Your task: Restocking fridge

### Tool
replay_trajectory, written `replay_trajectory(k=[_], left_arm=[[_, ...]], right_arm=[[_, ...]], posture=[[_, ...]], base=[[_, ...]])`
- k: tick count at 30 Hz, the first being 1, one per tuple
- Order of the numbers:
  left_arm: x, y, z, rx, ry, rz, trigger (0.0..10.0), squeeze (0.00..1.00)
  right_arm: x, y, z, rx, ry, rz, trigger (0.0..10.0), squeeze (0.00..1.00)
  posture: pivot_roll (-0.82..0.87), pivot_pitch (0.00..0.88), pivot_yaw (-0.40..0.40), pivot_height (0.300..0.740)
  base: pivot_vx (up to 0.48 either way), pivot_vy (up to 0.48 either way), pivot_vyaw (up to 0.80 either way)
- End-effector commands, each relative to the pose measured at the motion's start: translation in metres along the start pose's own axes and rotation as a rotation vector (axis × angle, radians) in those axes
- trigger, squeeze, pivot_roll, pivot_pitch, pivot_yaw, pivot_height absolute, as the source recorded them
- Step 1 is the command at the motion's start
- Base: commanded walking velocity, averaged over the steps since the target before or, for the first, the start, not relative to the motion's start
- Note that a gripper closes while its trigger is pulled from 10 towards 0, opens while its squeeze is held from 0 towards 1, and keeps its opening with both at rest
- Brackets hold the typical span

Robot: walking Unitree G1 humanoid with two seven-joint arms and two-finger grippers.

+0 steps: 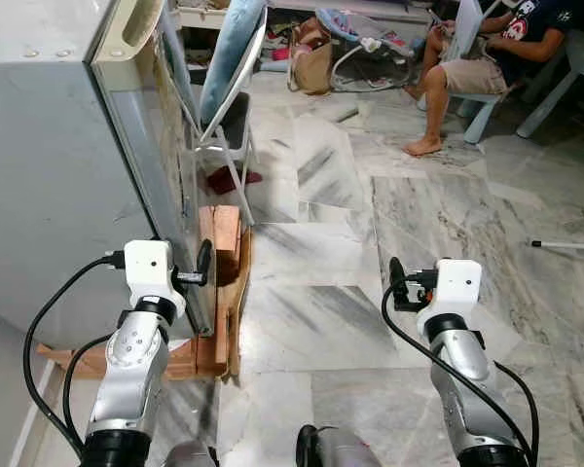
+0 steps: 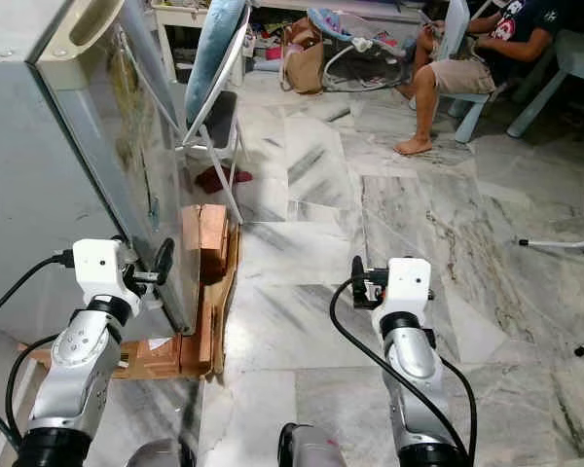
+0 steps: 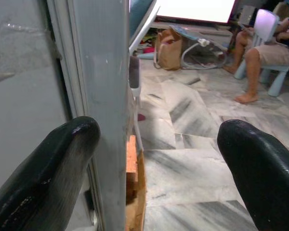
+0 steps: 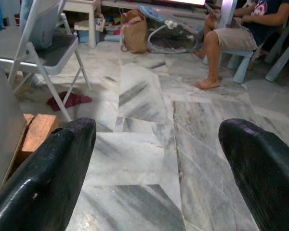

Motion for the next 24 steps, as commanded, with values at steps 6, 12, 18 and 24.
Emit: replay_trajectory(k=[6,12,18,24], left_arm=[[0.009,-0.014,0.002,-0.01,-0.008,0.046,10.0,0.0],[0.01,-0.03,0.008,-0.026,0.001,0.073,10.0,0.0],[0.008,-0.04,0.016,-0.047,0.004,0.067,10.0,0.0],[-0.008,-0.055,0.032,-0.084,-0.002,0.004,10.0,0.0]], right_arm=[[-0.007,0.006,0.003,0.006,0.013,-0.011,10.0,0.0],[-0.012,0.016,-0.001,0.033,0.047,0.016,10.0,0.0],[-0.027,0.033,-0.014,0.091,0.08,0.005,10.0,0.0],[-0.031,0.036,-0.019,0.116,0.093,0.0,10.0,0.0]], posture=[[0.01,0.13,-0.101,0.74],[-0.01,0.138,-0.112,0.74],[-0.02,0.145,-0.112,0.74],[-0.02,0.147,-0.105,0.74]], base=[[0.0,0.0,0.0],[0.0,0.0,0.0],[0.0,0.0,0.0],[0.0,0.0,0.0]])
Point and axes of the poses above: a point about 5 cm out from each wrist's last joint towards the gripper, its own y axis pointing back from the gripper into the wrist, its own z axis along the axis of the wrist's last joint, x = y × z, the point moved 5 cm from there along -y, pointing out of the wrist towards the gripper, and after that the axes turned 3 degrees about -y, right-handed, at the moved point
